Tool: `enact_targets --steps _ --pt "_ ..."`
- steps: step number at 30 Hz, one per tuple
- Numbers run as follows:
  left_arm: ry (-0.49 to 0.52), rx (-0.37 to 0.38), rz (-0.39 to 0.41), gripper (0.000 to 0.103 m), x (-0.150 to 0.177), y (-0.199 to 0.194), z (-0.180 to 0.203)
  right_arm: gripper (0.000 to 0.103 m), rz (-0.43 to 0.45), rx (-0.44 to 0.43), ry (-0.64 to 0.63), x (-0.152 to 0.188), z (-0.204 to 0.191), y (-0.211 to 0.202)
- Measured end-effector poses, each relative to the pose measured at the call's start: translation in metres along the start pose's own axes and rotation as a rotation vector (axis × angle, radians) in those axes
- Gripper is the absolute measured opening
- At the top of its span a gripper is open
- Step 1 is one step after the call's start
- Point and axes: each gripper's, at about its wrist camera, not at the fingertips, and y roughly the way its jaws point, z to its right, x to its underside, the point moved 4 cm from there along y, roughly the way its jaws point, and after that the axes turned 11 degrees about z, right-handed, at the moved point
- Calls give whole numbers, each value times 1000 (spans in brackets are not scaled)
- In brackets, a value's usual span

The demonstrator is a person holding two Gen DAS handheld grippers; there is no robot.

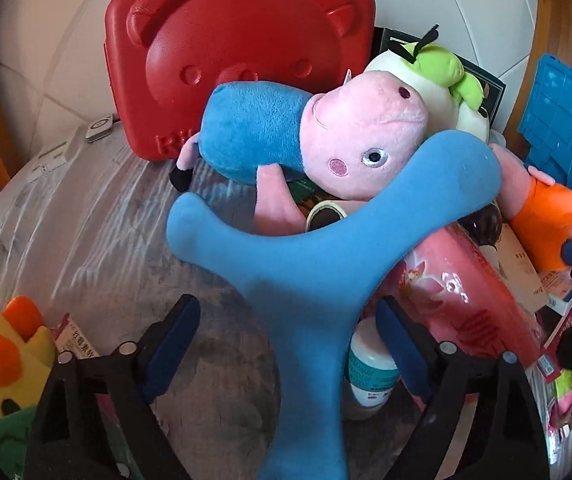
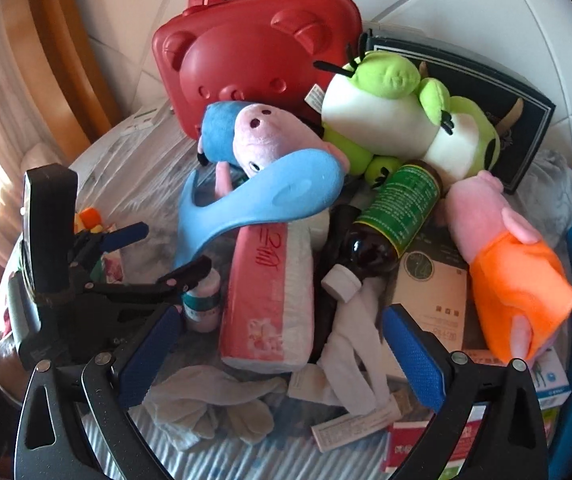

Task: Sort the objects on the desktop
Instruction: 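Grasp the blue Y-shaped toy with the left tool while the right tool grasps the pink tissue pack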

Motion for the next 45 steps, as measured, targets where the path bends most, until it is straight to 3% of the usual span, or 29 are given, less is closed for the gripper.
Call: enact_targets --steps 9,13,17,18,20,22,24,25,26,36,45 --pt "-49 43 -22 83 6 4 -15 103 -74 -59 -17 6 -5 36" --pt "-63 17 -39 83 4 20 -20 102 -100 -66 -15 5 -6 50" --pt "-52 -34 -154 82 22 38 -27 102 -112 -57 -12 4 -2 59" --pt "-49 -30 -105 81 22 31 -26 102 -119 -42 -25 4 -2 61" --pt "-32 -13 -107 71 27 26 -23 94 -132 -27 -34 7 0 65" --pt "-37 6 -108 63 29 24 -22 76 -156 -24 -36 11 1 70" --pt "-40 34 -113 44 30 22 -20 68 -148 -20 -70 12 -4 69" --pt "-37 42 -118 38 30 21 -19 54 -164 -54 -64 13 -7 69" --pt "-26 52 -127 31 31 22 -17 54 -173 -62 -47 14 -7 70" --pt "54 45 13 30 12 -26 5 51 -82 -56 -15 20 -9 27" --pt "197 77 187 30 -47 -117 44 51 148 -8 -17 -10 -23 -81"
